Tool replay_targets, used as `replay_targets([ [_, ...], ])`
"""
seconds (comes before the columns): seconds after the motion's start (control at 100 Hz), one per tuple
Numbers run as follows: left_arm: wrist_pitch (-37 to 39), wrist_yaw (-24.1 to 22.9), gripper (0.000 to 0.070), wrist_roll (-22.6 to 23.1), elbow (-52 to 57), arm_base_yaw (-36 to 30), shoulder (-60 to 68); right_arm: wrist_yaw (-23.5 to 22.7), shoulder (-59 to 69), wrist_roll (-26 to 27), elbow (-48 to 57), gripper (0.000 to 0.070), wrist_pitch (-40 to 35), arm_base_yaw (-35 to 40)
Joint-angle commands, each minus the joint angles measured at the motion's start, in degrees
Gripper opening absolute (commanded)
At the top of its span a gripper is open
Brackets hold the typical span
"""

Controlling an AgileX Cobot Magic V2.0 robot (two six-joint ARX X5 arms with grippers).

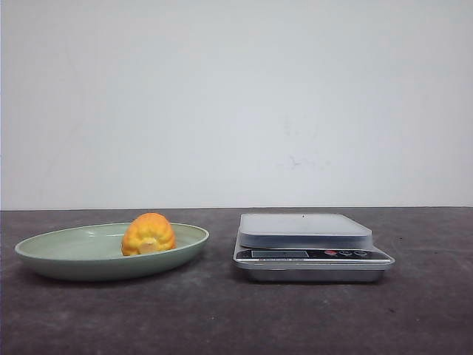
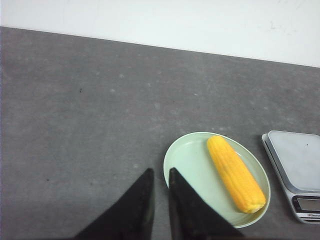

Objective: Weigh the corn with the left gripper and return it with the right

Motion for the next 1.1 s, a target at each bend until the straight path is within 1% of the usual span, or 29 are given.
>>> replay_targets([
  [0.0, 0.22, -2.05, 0.0003, 14.84, 0.24, 0.46, -0.59, 0.20, 0.07, 0.57, 0.59, 0.0007, 0.76, 0.52],
  [0.03, 0.26, -2.14, 0.0003, 16.98, 0.07, 0.98, -1.01, 0.20, 0.07, 0.57, 0.59, 0.0007, 0.76, 0.52],
  [0.06, 0.46, -2.12, 0.0003, 17.88, -0.17, 1.57, -1.46, 0.20, 0.07, 0.57, 0.59, 0.0007, 0.76, 0.52],
  [0.16, 1.11, -2.10, 0.0003, 17.97, -1.73, 3.98, -3.41, 0.20, 0.07, 0.57, 0.59, 0.0007, 0.76, 0.52],
  [0.27, 4.11, -2.38, 0.0003, 18.25, -5.70, 8.02, -6.08, 0.22, 0.07, 0.57, 0.59, 0.0007, 0.76, 0.52],
  [0.33, 7.02, -2.71, 0.0003, 18.08, -8.76, 10.56, -7.80, 0.20, 0.07, 0.57, 0.59, 0.0007, 0.76, 0.52],
  [0.37, 10.97, -2.69, 0.0003, 18.14, -11.30, 12.33, -9.07, 0.20, 0.07, 0.57, 0.59, 0.0007, 0.76, 0.52],
  [0.42, 16.92, -2.16, 0.0003, 17.14, -14.84, 14.56, -10.84, 0.20, 0.07, 0.57, 0.59, 0.0007, 0.76, 0.52],
  [0.46, 22.14, -0.76, 0.0003, 16.31, -17.92, 16.22, -12.26, 0.22, 0.07, 0.57, 0.59, 0.0007, 0.76, 0.52],
  [0.56, 33.48, 5.05, 0.0003, 15.04, -26.29, 19.78, -15.85, 0.20, 0.07, 0.57, 0.59, 0.0007, 0.76, 0.52],
  [0.65, 41.59, 11.23, 0.0003, 14.84, -33.97, 21.88, -18.60, 0.20, 0.07, 0.57, 0.59, 0.0007, 0.76, 0.52],
  [0.71, 45.90, 13.75, 0.0003, 14.53, -38.03, 22.43, -18.45, 0.22, 0.07, 0.57, 0.59, 0.0007, 0.76, 0.52],
  [0.78, 47.69, 14.82, 0.0003, 13.75, -41.44, 22.43, -18.45, 0.20, 0.07, 0.57, 0.59, 0.0007, 0.74, 0.52],
  [1.009, 49.99, 14.84, 0.0003, 12.90, -49.66, 22.43, -18.45, 0.22, 0.09, 0.57, 0.59, 0.0007, 0.76, 0.52],
  [1.089, 46.99, 15.08, 0.0003, 12.70, -49.88, 22.51, -18.45, 0.22, 0.09, 0.57, 0.59, 0.0007, 0.76, 0.52],
])
